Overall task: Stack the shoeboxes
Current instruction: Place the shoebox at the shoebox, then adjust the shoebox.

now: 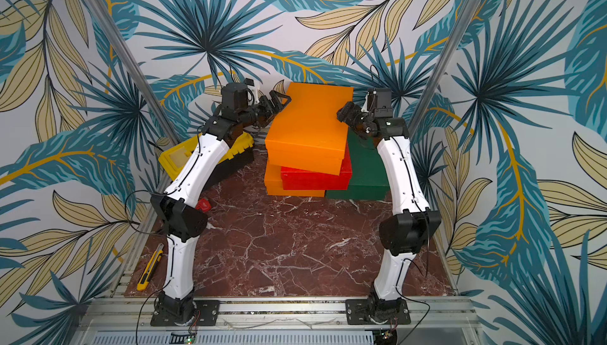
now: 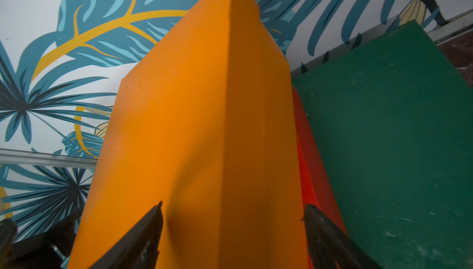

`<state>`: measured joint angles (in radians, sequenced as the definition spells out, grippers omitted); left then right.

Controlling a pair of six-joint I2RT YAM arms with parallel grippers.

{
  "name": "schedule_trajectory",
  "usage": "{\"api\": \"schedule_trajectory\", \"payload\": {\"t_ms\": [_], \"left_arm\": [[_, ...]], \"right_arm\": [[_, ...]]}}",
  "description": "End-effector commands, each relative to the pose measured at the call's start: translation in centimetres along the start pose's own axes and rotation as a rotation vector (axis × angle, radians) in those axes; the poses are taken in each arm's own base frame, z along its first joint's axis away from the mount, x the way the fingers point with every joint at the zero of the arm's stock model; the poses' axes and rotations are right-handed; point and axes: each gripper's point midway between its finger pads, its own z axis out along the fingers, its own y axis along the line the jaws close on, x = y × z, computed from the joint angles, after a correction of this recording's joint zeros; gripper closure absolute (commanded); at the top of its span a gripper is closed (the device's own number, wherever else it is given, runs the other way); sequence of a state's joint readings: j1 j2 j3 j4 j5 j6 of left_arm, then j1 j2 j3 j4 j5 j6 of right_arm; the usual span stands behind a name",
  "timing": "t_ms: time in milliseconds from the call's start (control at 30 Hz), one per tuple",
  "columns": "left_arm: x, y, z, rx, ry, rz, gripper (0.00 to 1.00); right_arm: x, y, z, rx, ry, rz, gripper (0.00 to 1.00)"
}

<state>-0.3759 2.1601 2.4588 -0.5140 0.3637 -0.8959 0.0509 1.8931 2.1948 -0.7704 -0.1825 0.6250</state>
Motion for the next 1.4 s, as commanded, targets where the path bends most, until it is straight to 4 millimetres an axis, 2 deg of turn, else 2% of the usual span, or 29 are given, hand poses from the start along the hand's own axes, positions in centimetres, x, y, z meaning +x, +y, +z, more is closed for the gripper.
{"api": "schedule_trajectory", "payload": {"t_ms": [0, 167, 267, 367, 433, 600, 800, 833, 867, 900, 967, 1067, 1233, 1367], "left_arm": [[-1.8, -0.8, -2.0, 0.013, -0.049, 0.053, 0.0], [-2.6, 1.7, -3.5, -0.062, -0.069, 0.063, 0.0], [-2.6, 2.6, -3.9, -0.084, -0.071, 0.064, 0.0], [-2.2, 3.1, -3.8, -0.089, -0.054, 0.066, 0.0], [-2.3, 3.8, -4.2, -0.103, -0.054, 0.06, 0.0], [-3.1, 6.3, -6.2, -0.157, -0.073, 0.035, 0.01], [-3.4, 8.2, -10.3, -0.224, -0.107, 0.035, 0.02], [-3.3, 8.6, -10.8, -0.238, -0.11, 0.036, 0.03], [-2.9, 9.1, -11.4, -0.257, -0.111, 0.036, 0.05], [-2.4, 9.6, -11.9, -0.27, -0.108, 0.029, 0.07], [-1.3, 10.3, -12.1, -0.277, -0.086, 0.013, 0.11], [0.7, 10.7, -11.3, -0.248, -0.015, -0.039, 0.14], [3.9, 10.5, -9.5, -0.227, 0.072, -0.068, 0.14], [5.5, 9.0, -8.3, -0.204, 0.105, -0.045, 0.14]], "right_arm": [[1.3, -2.7, 1.1, 0.088, 0.038, -0.007, 0.13], [2.1, -4.3, 1.3, 0.12, 0.043, -0.001, 0.16], [2.7, -4.3, 1.9, 0.098, 0.063, 0.011, 0.17], [2.3, -3.5, 1.6, 0.06, 0.043, 0.012, 0.17], [1.6, -3.0, 0.6, 0.048, 0.01, -0.003, 0.17], [0.4, -2.4, -3.8, 0.074, -0.071, -0.057, 0.22], [1.7, -3.4, -8.1, 0.099, -0.118, -0.06, 0.3], [2.1, -3.9, -8.6, 0.111, -0.124, -0.054, 0.34], [2.8, -4.5, -8.9, 0.122, -0.125, -0.046, 0.43], [3.4, -5.1, -9.2, 0.131, -0.128, -0.038, 0.56], [4.9, -6.4, -9.1, 0.149, -0.112, -0.028, 0.72], [7.1, -8.5, -7.8, 0.195, -0.06, -0.021, 0.88], [9.5, -10.4, -5.1, 0.225, 0.023, -0.008, 0.96], [10.4, -11.7, -3.1, 0.252, 0.052, -0.014, 1.0]]}}
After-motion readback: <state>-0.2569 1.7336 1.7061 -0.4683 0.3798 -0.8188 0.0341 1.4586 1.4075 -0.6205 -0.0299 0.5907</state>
